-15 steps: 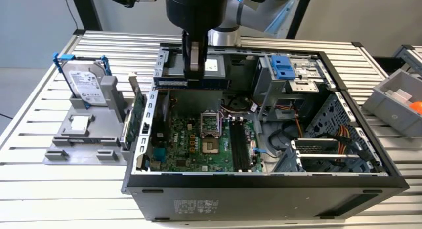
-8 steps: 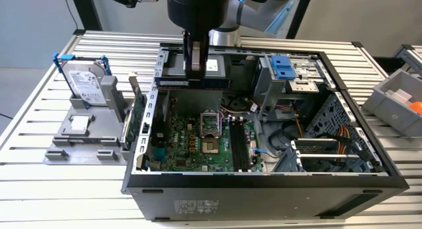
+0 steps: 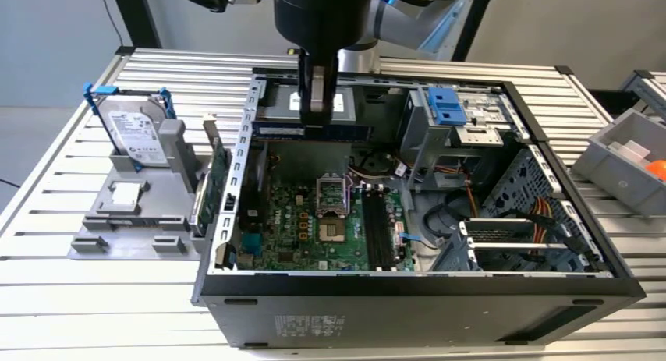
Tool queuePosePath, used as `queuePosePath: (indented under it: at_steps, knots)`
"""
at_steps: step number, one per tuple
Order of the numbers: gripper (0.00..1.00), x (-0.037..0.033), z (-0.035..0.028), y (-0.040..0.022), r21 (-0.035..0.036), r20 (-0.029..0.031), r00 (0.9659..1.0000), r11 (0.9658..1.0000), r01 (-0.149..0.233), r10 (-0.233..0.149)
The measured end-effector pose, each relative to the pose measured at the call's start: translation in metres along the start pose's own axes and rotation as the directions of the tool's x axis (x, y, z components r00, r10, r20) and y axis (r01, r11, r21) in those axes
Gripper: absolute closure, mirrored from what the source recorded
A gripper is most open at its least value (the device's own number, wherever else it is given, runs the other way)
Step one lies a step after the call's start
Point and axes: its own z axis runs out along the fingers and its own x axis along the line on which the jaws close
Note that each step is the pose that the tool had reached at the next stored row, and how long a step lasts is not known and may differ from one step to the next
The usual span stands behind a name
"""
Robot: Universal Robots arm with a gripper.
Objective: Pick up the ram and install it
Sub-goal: 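Pick up the ram and move it above insertion slot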
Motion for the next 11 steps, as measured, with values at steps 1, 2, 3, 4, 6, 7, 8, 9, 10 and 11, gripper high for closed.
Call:
queuePosePath:
  at_steps: [1,2,3,4,6,7,8,9,10,11]
  knots:
    - [1.0,-0.0001,0.0001,-0.0003,0.0005,0.0,1.0,1.0,-0.01,0.01]
    - [1.0,-0.0002,0.0002,-0.0005,0.0011,0.0,0.9998,0.9998,-0.02,0.02]
    - [1.0,-0.0004,0.0004,-0.0009,0.0016,0.0001,0.9996,0.9996,-0.028,0.028]
    - [1.0,-0.0006,0.0004,-0.0013,0.0022,0.0002,0.9993,0.9993,-0.038,0.038]
    - [1.0,-0.001,0.0005,-0.0026,0.0029,0.0002,0.9987,0.9987,-0.051,0.051]
    - [1.0,-0.0012,0.0005,-0.0033,0.0032,0.0004,0.9985,0.9985,-0.055,0.055]
    - [1.0,-0.0014,0.0005,-0.0045,0.0034,0.0003,0.9982,0.9982,-0.06,0.06]
    - [1.0,-0.0015,0.0005,-0.0055,0.0038,0.0005,0.9979,0.9979,-0.064,0.064]
    - [1.0,-0.0016,0.0005,-0.0065,0.004,0.0004,0.9976,0.9976,-0.069,0.069]
    - [1.0,-0.0018,0.0005,-0.0074,0.0043,0.0005,0.9973,0.9972,-0.074,0.074]
